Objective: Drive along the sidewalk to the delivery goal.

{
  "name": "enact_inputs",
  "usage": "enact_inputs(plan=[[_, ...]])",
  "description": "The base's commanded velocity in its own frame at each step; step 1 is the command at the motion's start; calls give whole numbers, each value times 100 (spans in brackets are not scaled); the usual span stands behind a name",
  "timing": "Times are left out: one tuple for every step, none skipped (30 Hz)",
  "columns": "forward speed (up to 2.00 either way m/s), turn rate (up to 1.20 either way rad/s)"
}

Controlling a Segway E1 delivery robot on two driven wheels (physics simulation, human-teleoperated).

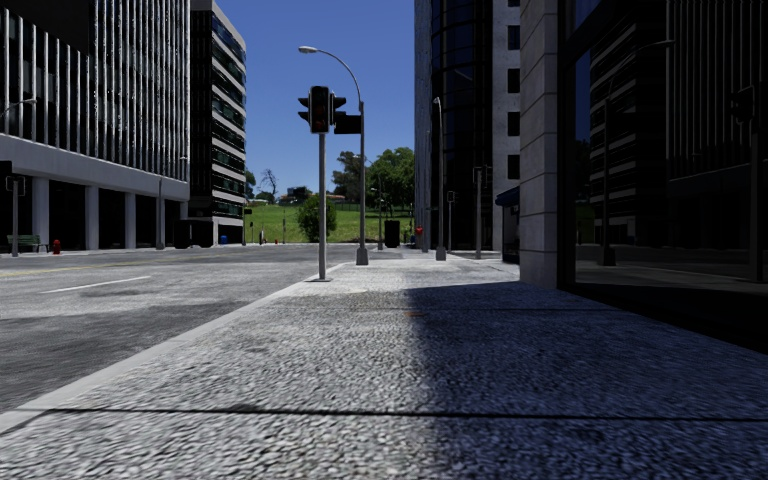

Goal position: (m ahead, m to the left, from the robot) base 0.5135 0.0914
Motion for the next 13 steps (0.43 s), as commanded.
enact_inputs(plan=[[0, 0], [0, 0], [0, 0], [0, 0], [0, 0], [0, 0], [0, 0], [0, 0], [0, 0], [0, 0], [0, 0], [0, 0], [0, 0]])
